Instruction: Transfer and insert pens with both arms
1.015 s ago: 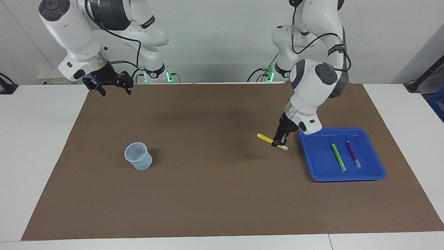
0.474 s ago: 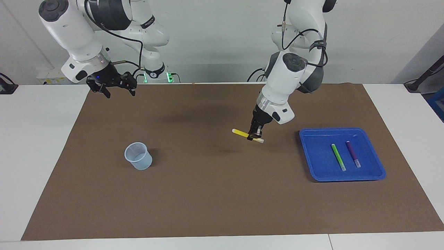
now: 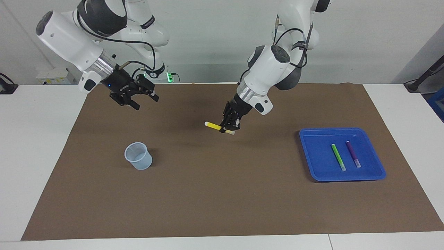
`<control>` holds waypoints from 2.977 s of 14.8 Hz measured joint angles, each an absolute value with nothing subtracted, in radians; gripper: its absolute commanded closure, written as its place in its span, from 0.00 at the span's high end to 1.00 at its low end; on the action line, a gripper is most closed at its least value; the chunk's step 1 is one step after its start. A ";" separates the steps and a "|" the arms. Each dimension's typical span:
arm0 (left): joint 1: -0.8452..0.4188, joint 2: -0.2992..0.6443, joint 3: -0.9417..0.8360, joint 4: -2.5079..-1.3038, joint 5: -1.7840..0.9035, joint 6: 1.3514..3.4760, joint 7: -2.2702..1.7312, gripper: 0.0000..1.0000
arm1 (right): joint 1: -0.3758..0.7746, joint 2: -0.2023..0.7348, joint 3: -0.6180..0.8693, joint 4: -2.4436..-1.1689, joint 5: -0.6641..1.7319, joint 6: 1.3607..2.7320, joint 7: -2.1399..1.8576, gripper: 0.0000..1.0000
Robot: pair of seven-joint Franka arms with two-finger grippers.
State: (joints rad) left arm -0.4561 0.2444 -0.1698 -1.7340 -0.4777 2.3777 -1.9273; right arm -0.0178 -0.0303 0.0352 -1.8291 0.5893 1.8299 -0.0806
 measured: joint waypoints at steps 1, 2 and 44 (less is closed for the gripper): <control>-0.458 0.244 -0.176 -1.734 -0.502 2.388 -1.927 0.00 | 0.005 -0.014 0.037 -1.830 0.605 1.862 -0.082 1.00; -0.464 0.245 -0.181 -1.734 -0.514 2.399 -1.929 0.00 | 0.031 0.000 0.039 -1.830 0.611 1.891 -0.082 1.00; -0.649 0.252 -0.188 -1.804 -0.525 2.861 -2.091 1.00 | 0.151 0.028 0.041 -1.820 0.631 2.022 -0.082 0.00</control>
State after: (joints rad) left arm -0.6489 0.2524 -0.1883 -1.8044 -0.5245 2.8610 -2.0908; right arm 0.1514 0.0279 0.0408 -1.8198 0.6312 2.0220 -0.0822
